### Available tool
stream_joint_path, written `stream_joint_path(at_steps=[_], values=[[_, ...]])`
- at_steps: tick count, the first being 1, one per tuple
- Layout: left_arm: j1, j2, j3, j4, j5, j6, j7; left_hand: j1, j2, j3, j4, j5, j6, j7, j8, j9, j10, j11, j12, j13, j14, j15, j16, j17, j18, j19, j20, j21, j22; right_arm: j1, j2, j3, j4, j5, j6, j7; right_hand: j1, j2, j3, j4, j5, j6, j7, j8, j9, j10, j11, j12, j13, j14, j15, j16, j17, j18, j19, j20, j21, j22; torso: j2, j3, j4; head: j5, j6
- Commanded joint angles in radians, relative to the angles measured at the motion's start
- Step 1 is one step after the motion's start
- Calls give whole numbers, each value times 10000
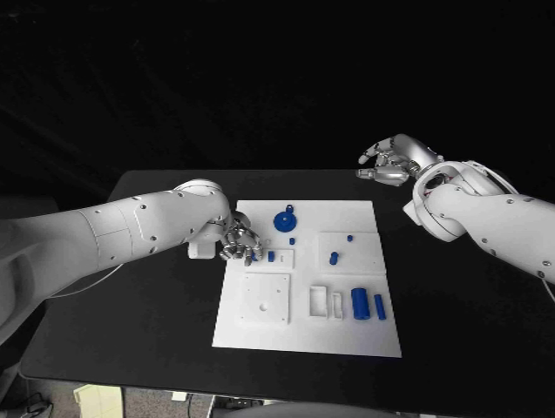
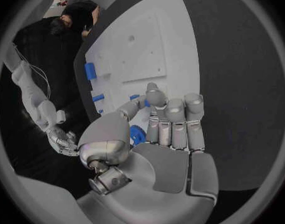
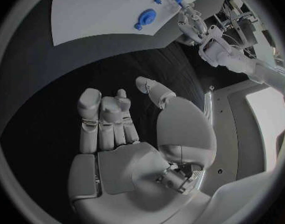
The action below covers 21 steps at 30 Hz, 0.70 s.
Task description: Assemble the parts on the task board
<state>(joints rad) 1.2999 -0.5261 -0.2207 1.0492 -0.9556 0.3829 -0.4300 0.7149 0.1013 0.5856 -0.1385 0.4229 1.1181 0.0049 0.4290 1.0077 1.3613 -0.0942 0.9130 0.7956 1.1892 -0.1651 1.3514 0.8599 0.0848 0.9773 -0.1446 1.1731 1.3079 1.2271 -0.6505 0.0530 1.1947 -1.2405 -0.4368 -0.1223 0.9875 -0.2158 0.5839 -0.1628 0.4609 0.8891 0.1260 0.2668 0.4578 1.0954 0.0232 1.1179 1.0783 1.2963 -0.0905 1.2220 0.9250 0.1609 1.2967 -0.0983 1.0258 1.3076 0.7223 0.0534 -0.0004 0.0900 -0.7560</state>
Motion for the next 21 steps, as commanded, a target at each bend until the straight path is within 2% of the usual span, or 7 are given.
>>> stream_joint_path(at_steps=[1,21], values=[[2,33,2,20,-45,-58,114,212,88,1560,-1541,31,6,8,-26,18,-3,-71,32,-11,121,-205,47,-13,104,24,-1206,49,140,-4,11,3,8,-28,113,84,1,88,-5,4,32,-25,106,46,11,-90,-10,36,-16,69,18,-44,11,1009,-12,-64,-43,96,1,0,1,-2,-6],[-6,94,1,-71,-265,-71,111,237,82,1550,-1532,2,7,11,-73,58,-7,-71,36,-18,125,-210,48,-24,106,33,-1205,49,132,-4,5,3,13,-28,127,84,-1,90,-7,3,35,-25,107,46,12,-91,-10,38,-19,70,18,-46,13,1009,-11,-64,-44,98,2,-5,5,26,7]])
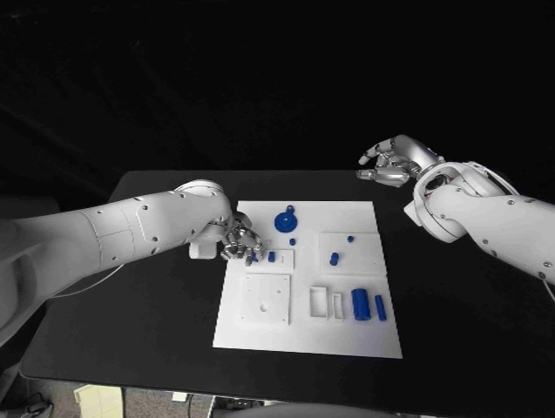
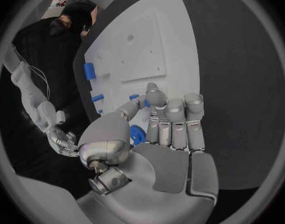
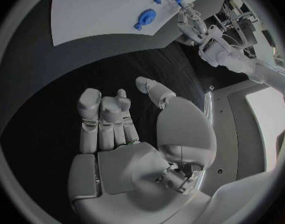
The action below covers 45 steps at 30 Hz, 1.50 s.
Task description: Assemble the parts on the task board
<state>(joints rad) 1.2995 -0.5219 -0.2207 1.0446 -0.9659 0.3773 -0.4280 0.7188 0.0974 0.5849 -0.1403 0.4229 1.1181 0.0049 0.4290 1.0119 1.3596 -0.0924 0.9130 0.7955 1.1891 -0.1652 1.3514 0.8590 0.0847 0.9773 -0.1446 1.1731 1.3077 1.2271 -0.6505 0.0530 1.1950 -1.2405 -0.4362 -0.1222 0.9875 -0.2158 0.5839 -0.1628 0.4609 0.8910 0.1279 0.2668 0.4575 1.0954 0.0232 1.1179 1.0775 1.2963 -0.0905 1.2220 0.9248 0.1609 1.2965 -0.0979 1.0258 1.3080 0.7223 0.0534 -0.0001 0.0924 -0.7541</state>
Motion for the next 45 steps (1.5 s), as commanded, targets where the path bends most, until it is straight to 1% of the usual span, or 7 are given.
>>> stream_joint_path(at_steps=[1,11,29,32,33,37,45], values=[[-5,62,1,-42,-176,4,84,202,122,1555,-1513,-6,6,11,-80,20,9,-89,37,-18,126,-210,48,-17,107,35,-1205,49,134,-4,5,3,10,-29,119,84,-2,89,-7,3,35,-43,88,46,14,-91,-10,39,-11,70,18,-46,15,1009,-10,-68,-44,95,3,-5,1,-8,-17],[-117,182,-72,-184,-309,275,69,231,120,1539,-1512,-66,4,15,-131,61,2,-86,42,-25,128,-214,49,-29,107,40,-1203,46,126,-4,-2,3,12,-29,121,85,-3,89,-9,2,37,-42,88,46,14,-92,-10,41,-13,70,18,-47,17,1009,-10,-67,-45,96,3,-3,-10,-8,-38],[-129,189,-81,-289,-313,56,-6,274,109,1517,-1501,-123,20,17,-193,121,-7,-86,50,-32,126,-216,51,-45,104,45,-1197,42,118,-4,-17,3,31,-29,119,87,-5,88,-11,-1,40,-43,88,46,15,-94,-10,43,-16,71,19,-48,19,1009,-10,-67,-46,97,3,2,-6,-25,-47],[-129,240,-81,-408,-333,129,37,385,110,1471,-1444,-1205,-12,53,-403,255,-71,-47,73,6,111,-224,26,-101,103,67,-1190,-6,74,-4,-24,3,34,-29,116,88,-5,87,-12,-1,40,-43,88,46,15,-94,-10,43,-17,71,19,-49,19,1009,-10,-67,-46,98,4,-1,-2,-21,-47],[-128,257,-80,-452,-375,247,76,404,97,1475,-1424,-1262,-10,59,-431,272,-81,-43,73,16,110,-224,25,-107,101,68,-1188,-14,69,-4,-23,3,34,-29,115,87,-5,87,-12,-1,40,-43,88,46,15,-94,-10,43,-17,71,19,-49,19,1009,-10,-67,-46,98,6,-1,0,-20,-38],[-127,286,-79,-614,-359,225,126,435,119,1491,-1465,-803,56,56,-544,389,-92,-47,92,56,98,-213,61,-113,83,52,-1172,-21,77,-4,-9,3,32,-29,118,87,-5,88,-11,-1,41,-43,88,46,15,-94,-10,44,-18,71,19,-49,19,1009,-10,-67,-47,98,-4,1,4,-16,-34],[-123,198,-73,-591,11,289,183,431,117,1483,-1496,-681,105,43,-588,447,-73,-59,108,71,106,-207,92,-111,82,47,-1172,-9,90,-4,-17,3,22,-29,119,86,-6,90,-11,-2,44,-43,88,46,15,-95,-10,45,-19,71,19,-50,20,1009,-10,-66,-48,98,2,0,-13,-25,-40]])
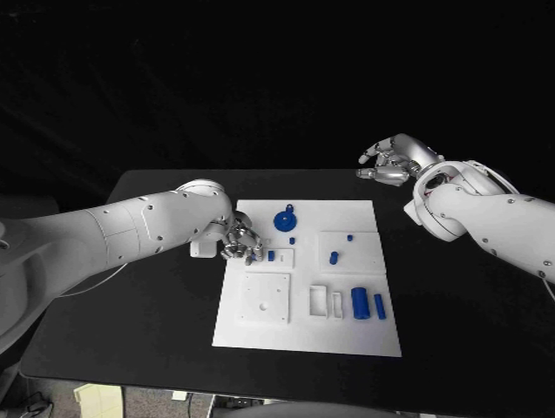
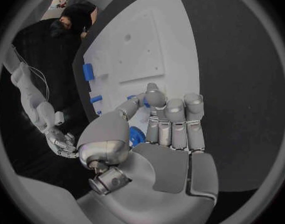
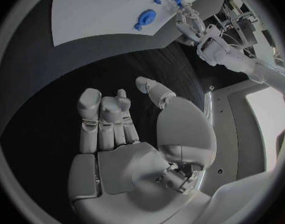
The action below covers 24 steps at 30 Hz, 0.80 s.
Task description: Assemble the parts on the task board
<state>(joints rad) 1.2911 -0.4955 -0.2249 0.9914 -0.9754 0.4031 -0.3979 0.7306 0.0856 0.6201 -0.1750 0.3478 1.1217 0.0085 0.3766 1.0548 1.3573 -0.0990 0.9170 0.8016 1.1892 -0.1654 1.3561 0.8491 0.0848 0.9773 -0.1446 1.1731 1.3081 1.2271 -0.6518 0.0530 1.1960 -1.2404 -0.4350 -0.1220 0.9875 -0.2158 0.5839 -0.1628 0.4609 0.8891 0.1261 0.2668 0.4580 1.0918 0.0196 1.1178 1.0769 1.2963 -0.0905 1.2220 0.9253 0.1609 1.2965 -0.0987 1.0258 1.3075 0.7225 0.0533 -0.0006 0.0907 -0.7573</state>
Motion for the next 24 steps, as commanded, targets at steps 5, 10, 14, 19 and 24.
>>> stream_joint_path(at_steps=[5,10,14,19,24], values=[[-33,-114,-23,-49,382,105,-113,324,228,1136,-1160,150,105,-5,-89,57,-30,-5,79,18,115,-201,70,-7,83,44,-1172,1,96,-4,-15,3,17,-30,108,84,-8,90,-12,0,45,-24,106,46,10,-59,27,46,-14,71,19,-51,16,1009,-10,-58,-48,103,0,7,-2,-29,-20],[-13,-140,19,-51,494,239,-71,336,216,1140,-1167,188,132,-15,-102,85,-12,-16,92,26,124,-199,91,-1,85,45,-1174,12,104,-4,-19,3,16,-30,109,81,-10,91,-13,0,46,-23,106,46,10,-60,27,47,-16,71,19,-52,17,1009,-9,-58,-49,104,6,2,-3,-31,-17],[15,-140,30,-74,542,316,-49,353,206,1149,-1171,229,151,-23,-119,110,-1,-25,104,35,131,-199,114,6,88,42,-1176,23,113,-4,-7,3,2,-30,111,85,-10,92,-13,1,46,-23,106,46,10,-60,27,48,-16,71,19,-52,17,1009,-9,-58,-49,104,2,6,0,-43,-32],[48,-57,34,-237,699,598,-44,371,193,1155,-1176,268,175,-33,-135,140,13,-36,122,47,139,-199,143,16,91,39,-1177,37,124,-10,32,3,-23,-30,116,90,-13,93,-13,3,48,-24,106,46,10,-60,27,48,-17,72,19,-53,18,1009,-9,-58,-50,104,5,6,9,-28,-39],[73,29,35,-418,803,806,-43,386,182,1159,-1178,301,198,-42,-148,168,25,-45,141,60,145,-199,171,27,92,35,-1178,51,134,-11,42,3,-25,-30,121,91,-15,93,-13,4,49,-24,106,45,10,-61,27,49,-18,72,19,-53,18,1009,-9,-57,-50,104,0,6,2,-23,-49]])
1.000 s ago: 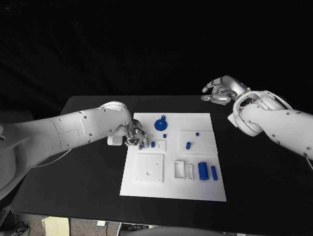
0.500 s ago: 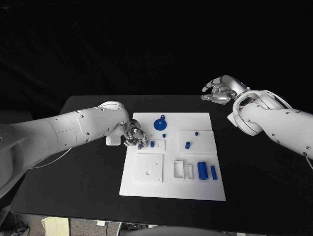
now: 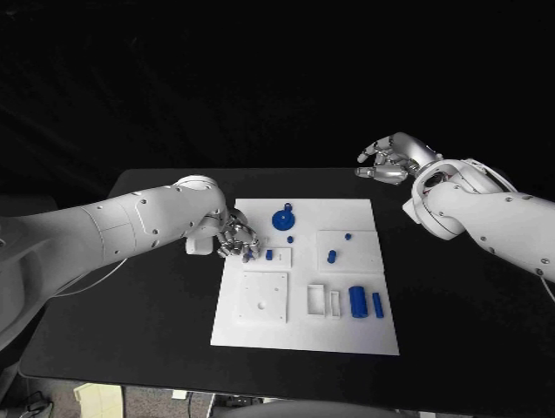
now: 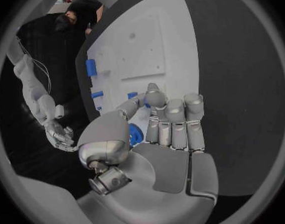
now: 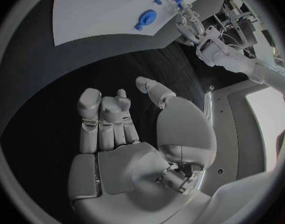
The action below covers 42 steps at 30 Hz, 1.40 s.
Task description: Assemble the parts on the task board
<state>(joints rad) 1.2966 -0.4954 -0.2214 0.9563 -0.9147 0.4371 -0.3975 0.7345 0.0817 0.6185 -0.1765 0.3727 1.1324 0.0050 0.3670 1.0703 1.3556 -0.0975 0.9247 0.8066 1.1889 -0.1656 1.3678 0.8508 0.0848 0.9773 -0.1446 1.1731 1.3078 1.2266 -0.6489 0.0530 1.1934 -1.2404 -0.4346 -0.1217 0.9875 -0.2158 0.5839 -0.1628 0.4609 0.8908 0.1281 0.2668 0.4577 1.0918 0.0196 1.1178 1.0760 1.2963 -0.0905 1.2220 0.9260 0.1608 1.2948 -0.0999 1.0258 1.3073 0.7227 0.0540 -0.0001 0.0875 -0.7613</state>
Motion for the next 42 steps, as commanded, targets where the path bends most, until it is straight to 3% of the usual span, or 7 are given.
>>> stream_joint_path(at_steps=[1,15,30,42], values=[[23,40,1,-92,217,496,-44,347,221,1174,-1163,54,92,-7,-53,14,42,-60,64,11,148,-196,55,10,92,35,-1178,51,138,-6,13,3,0,-30,119,87,-15,93,-13,4,49,-41,87,46,14,-61,27,49,-9,72,19,-53,10,1010,8,-45,-50,106,-2,-3,-8,11,-6],[100,151,12,-327,596,1158,-43,374,203,1177,-1168,100,129,-23,-77,69,59,-78,105,42,159,-197,111,33,93,18,-1176,72,153,-6,25,3,-10,-30,131,83,-17,96,-13,5,50,-42,87,45,14,-62,27,50,-11,72,19,-55,12,1010,9,-44,-51,107,-5,-5,2,-4,-17],[423,292,31,-603,1228,2136,-26,390,189,1180,-1167,104,131,-24,-101,93,50,-79,115,53,150,-196,126,39,92,0,-1173,80,159,-6,39,3,-15,-30,132,76,-19,97,-14,6,52,-43,87,44,13,-63,27,52,-13,72,19,-56,13,1010,9,-44,-52,107,-2,-8,-7,38,6],[437,717,6,-1252,1275,2801,-317,403,201,1177,-1160,79,114,-12,-151,122,13,-66,114,64,114,-190,129,40,85,-35,-1163,83,165,-6,44,3,-2,-30,134,70,-18,100,-12,6,53,-43,87,44,13,-64,28,53,-15,72,19,-57,14,1010,9,-44,-54,108,-3,-1,8,48,-14]])
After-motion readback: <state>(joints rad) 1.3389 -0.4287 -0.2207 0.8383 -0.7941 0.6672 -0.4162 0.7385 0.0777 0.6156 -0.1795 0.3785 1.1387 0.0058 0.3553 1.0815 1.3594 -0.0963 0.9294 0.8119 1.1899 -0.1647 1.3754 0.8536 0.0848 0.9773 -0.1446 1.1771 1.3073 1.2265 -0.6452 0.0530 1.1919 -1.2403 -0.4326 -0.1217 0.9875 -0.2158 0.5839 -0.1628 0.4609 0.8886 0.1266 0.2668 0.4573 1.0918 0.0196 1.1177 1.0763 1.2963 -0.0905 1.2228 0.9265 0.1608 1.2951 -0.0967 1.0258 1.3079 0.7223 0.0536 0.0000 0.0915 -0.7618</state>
